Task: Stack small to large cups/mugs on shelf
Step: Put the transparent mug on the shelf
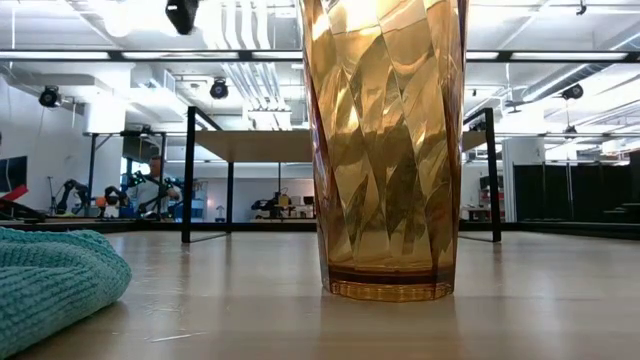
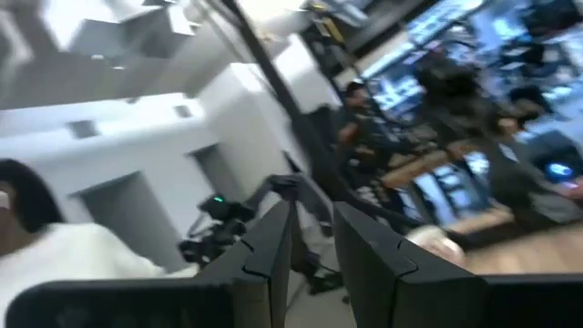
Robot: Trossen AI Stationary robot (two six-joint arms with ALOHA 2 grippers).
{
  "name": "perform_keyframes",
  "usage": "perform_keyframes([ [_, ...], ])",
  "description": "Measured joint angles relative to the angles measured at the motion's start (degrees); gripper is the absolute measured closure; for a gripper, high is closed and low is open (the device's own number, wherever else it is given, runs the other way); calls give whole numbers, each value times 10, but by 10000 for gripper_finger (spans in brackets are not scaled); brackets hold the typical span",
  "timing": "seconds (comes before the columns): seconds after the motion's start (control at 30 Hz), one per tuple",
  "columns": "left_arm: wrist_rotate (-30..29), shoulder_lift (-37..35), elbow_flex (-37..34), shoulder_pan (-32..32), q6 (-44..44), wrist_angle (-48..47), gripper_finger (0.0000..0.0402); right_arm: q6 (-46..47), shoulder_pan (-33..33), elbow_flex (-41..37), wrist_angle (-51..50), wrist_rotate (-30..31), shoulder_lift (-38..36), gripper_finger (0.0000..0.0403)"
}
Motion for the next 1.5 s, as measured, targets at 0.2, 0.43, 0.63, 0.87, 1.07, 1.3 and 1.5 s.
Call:
perform_keyframes([
  [0.2,0,101,78,0,0,54,334,6,0,107,0,-25,55,321],
  [0.43,1,165,135,0,-1,56,334,-71,0,173,-38,-143,94,321],
  [0.63,20,189,169,0,-1,50,334,-24,0,204,-44,-153,122,321],
  [0.87,36,187,180,1,-2,52,334,-27,0,248,-42,-151,162,321],
  [1.07,60,171,179,1,-3,51,334,-36,-1,295,-41,-136,217,321],
  [1.3,148,147,179,1,-91,40,334,-19,0,353,-187,-137,293,321],
  [1.5,162,110,190,-2,-91,-98,334,43,12,400,-494,-136,359,321],
])
